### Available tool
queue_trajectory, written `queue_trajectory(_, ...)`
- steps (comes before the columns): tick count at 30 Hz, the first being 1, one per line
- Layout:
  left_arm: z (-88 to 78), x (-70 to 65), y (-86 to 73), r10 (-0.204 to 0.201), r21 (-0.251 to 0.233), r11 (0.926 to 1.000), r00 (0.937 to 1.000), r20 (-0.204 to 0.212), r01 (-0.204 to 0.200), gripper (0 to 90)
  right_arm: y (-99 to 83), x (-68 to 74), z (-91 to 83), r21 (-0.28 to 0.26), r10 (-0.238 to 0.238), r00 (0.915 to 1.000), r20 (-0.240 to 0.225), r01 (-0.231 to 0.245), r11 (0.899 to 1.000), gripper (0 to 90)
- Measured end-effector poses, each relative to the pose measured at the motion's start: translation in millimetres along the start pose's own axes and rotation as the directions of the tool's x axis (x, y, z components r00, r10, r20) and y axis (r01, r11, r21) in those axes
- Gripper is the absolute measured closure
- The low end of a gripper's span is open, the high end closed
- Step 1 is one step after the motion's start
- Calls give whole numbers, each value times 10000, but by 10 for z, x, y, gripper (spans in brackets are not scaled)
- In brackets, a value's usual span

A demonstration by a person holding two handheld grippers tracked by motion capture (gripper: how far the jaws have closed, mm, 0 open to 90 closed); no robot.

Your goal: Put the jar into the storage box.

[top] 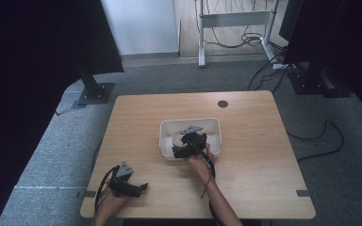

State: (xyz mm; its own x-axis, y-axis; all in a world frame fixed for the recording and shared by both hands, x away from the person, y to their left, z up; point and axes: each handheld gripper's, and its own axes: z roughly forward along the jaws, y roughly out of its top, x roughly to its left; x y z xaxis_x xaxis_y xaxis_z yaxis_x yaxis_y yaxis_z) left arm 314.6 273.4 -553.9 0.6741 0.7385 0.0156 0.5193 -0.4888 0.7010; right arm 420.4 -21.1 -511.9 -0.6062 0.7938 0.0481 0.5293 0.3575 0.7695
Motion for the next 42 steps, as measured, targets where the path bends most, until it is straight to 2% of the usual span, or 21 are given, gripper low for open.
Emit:
queue_trajectory(9,1,0,0,-5,-13,10000,10000,0,5,0,-24,-19,-109,-229,-385,9991,-153,382,9990,19)
queue_trajectory(23,4,0,3,-19,-11,10000,10000,-12,19,0,-39,3,-320,-447,-837,9965,-76,833,9955,21)
queue_trajectory(42,5,-1,3,-20,-20,10000,10000,-15,20,0,-197,-19,-608,-418,-1436,9896,-65,1432,9888,27)
